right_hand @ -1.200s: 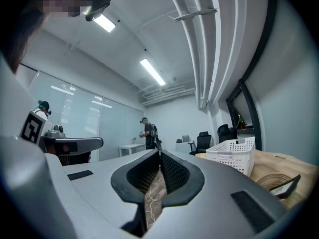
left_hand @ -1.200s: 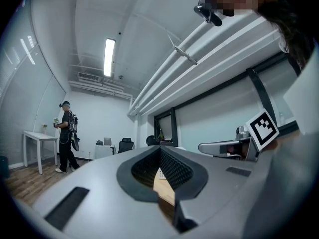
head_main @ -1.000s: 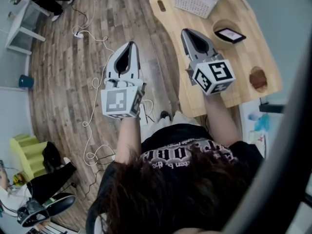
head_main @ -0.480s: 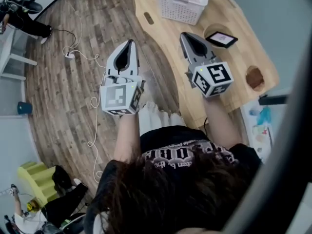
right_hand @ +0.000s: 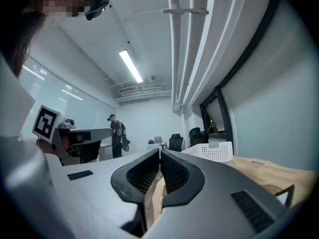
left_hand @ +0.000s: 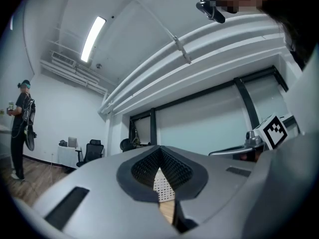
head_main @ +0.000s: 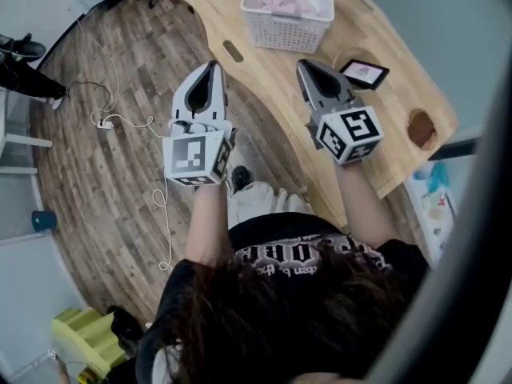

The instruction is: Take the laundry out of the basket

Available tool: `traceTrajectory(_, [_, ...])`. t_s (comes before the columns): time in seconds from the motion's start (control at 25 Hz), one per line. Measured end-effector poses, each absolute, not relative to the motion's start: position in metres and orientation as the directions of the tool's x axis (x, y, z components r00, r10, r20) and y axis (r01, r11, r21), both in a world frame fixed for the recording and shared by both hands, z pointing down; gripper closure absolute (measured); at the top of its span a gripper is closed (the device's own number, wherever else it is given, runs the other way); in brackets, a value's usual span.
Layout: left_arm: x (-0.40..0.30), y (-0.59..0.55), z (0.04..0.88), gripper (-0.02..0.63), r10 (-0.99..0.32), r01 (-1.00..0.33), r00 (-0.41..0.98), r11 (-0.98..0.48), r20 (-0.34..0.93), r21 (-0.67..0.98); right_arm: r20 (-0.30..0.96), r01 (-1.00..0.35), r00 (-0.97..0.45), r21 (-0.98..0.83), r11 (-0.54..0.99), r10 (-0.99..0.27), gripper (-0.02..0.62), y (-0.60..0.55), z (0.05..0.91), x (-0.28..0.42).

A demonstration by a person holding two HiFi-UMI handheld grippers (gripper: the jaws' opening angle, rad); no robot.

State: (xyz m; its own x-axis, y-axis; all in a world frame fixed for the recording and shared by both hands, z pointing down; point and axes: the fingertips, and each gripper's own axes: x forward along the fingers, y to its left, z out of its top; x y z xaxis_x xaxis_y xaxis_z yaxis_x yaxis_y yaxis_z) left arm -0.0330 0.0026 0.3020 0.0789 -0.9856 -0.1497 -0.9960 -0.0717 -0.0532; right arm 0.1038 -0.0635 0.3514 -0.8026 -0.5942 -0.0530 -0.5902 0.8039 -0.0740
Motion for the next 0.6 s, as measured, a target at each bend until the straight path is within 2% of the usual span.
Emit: traceTrajectory(0.6, [-0.133, -0.119, 0.289, 0.606, -0.948, -0.955, 0.295, -0.289, -0.117, -0.065, -0.047, -0.748, -0.662, -0.018, 0.664, -0.748, 0.566, -0.165, 0.326, 0.016])
